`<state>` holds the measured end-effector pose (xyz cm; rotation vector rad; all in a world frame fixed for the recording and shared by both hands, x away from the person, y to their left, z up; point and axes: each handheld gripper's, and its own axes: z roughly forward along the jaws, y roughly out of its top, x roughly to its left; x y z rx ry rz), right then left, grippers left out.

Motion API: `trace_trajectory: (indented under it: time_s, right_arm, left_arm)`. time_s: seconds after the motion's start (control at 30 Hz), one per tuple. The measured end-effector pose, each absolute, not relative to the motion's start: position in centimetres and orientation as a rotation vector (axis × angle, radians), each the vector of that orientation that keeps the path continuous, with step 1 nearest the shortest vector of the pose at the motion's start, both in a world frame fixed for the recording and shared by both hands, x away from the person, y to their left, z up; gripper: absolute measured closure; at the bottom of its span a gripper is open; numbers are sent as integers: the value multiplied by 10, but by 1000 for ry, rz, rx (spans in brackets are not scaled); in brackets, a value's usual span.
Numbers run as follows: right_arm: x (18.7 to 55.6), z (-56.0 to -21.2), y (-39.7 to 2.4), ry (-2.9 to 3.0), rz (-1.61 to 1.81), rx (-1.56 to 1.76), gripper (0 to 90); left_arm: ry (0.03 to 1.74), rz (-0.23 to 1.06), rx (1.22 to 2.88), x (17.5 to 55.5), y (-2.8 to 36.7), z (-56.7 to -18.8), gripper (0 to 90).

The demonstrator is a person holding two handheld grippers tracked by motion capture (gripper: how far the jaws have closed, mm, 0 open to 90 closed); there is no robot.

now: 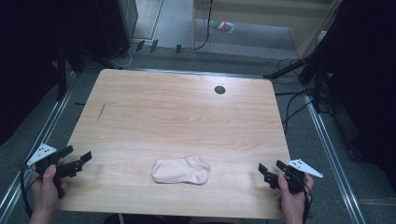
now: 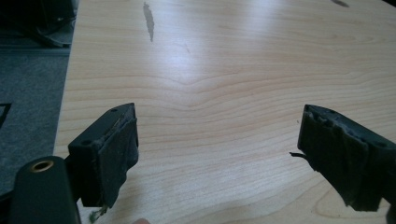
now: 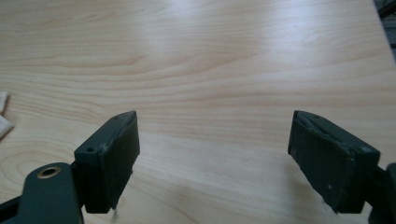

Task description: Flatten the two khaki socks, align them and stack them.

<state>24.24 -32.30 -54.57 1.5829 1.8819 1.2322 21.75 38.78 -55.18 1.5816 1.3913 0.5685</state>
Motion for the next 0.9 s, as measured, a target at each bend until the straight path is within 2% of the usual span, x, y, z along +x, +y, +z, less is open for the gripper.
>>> trace_trajectory:
  time_s: [0.27, 0.37, 0.9]
  right_arm:
    - [235, -549, -342, 1828, 1249, 1643, 169]
    - [234, -548, -343, 1782, 1207, 1646, 194]
    - [234, -550, -346, 1776, 1212, 1690, 180]
  left_arm:
    - [1388, 528, 1569, 219, 388, -553, 136]
    - [1393, 517, 1569, 220, 389, -554, 136]
    - [1410, 509, 1616, 224, 385, -554, 136]
